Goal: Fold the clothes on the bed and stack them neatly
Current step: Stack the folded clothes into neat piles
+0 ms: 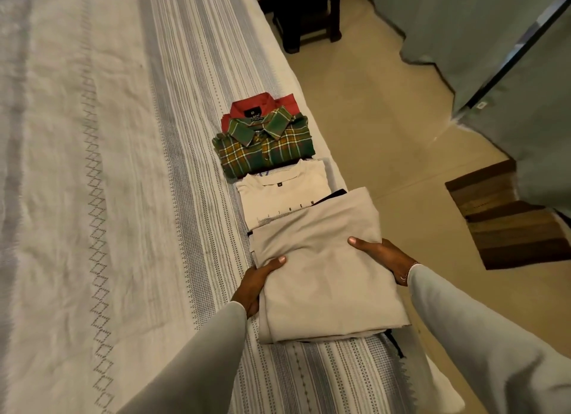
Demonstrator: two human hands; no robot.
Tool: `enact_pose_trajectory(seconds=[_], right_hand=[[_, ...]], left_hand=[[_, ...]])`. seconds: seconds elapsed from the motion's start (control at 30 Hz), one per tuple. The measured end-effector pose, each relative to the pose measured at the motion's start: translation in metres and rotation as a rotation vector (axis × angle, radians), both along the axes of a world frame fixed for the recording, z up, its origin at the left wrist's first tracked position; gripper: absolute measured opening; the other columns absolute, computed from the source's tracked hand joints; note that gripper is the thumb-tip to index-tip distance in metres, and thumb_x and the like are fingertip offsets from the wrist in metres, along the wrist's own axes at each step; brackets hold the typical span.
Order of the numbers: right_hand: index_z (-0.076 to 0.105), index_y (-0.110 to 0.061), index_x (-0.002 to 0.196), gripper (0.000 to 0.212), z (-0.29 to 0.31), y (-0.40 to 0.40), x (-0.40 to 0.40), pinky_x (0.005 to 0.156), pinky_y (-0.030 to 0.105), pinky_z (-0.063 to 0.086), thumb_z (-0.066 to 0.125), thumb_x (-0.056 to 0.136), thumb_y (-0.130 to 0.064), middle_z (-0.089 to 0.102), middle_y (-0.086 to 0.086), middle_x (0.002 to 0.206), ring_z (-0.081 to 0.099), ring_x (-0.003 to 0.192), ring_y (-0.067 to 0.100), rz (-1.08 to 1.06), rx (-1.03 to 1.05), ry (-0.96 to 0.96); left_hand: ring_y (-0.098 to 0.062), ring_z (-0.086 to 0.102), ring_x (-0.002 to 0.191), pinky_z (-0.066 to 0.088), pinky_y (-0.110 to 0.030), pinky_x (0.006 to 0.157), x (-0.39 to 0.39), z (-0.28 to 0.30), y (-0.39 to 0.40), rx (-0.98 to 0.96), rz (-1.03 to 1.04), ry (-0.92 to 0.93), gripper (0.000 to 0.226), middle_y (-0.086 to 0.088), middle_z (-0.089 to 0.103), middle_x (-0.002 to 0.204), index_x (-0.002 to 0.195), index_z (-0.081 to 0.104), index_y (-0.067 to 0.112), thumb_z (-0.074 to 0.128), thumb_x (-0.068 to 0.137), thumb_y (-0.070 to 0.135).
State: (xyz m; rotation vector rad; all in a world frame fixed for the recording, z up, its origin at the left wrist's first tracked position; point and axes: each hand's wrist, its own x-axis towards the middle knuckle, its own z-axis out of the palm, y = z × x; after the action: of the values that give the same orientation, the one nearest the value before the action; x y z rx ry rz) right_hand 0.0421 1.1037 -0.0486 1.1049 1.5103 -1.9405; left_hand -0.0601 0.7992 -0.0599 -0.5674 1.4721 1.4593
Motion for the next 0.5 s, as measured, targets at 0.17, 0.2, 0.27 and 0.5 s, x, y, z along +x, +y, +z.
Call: enact_pose_trajectory(seconds=[0.17, 0.2, 0.27, 0.5], right_hand=[[0.068, -0.015, 0.123, 0.054, 0.032, -0.014, 0.019, 0.096, 0.046, 0.056, 0.081, 0.081, -0.047, 0.076, 0.004, 0.112, 0.074, 0.101, 0.024, -0.036, 0.035, 0.031], [0.068, -0.015, 0.123, 0.052, 0.044, -0.019, 0.027, 0.094, 0.044, 0.057, 0.079, 0.083, -0.045, 0.077, 0.003, 0.111, 0.074, 0.100, 0.024, -0.059, 0.049, 0.033], [0.068, -0.016, 0.122, 0.048, 0.060, -0.027, 0.041, 0.091, 0.041, 0.058, 0.078, 0.084, -0.044, 0.077, 0.003, 0.110, 0.075, 0.099, 0.023, -0.099, 0.058, 0.052], [0.065, -0.021, 0.128, 0.051, 0.115, -0.062, 0.125, 0.100, 0.049, 0.054, 0.075, 0.087, -0.049, 0.075, 0.003, 0.117, 0.072, 0.106, 0.026, -0.364, 0.100, 0.115]], left_hand=[[-0.031, 0.072, 0.105, 0.055, -0.049, 0.098, 0.003, 0.023, -0.006, 0.001, -0.039, 0.017, 0.075, -0.014, 0.074, 0.114, 0.128, 0.063, 0.009, 0.094, 0.064, 0.034], [-0.032, 0.072, 0.105, 0.055, -0.049, 0.098, 0.005, 0.032, -0.007, -0.001, -0.064, 0.021, 0.079, -0.014, 0.074, 0.114, 0.128, 0.063, 0.010, 0.096, 0.061, 0.037], [-0.031, 0.072, 0.105, 0.054, -0.049, 0.099, 0.005, 0.044, -0.007, -0.002, -0.115, 0.032, 0.089, -0.013, 0.074, 0.114, 0.129, 0.064, 0.011, 0.098, 0.055, 0.045], [-0.033, 0.068, 0.114, 0.047, -0.048, 0.107, 0.021, 0.118, 0.010, 0.130, -0.370, 0.040, 0.078, -0.014, 0.071, 0.123, 0.131, 0.063, 0.017, 0.081, 0.072, 0.064]])
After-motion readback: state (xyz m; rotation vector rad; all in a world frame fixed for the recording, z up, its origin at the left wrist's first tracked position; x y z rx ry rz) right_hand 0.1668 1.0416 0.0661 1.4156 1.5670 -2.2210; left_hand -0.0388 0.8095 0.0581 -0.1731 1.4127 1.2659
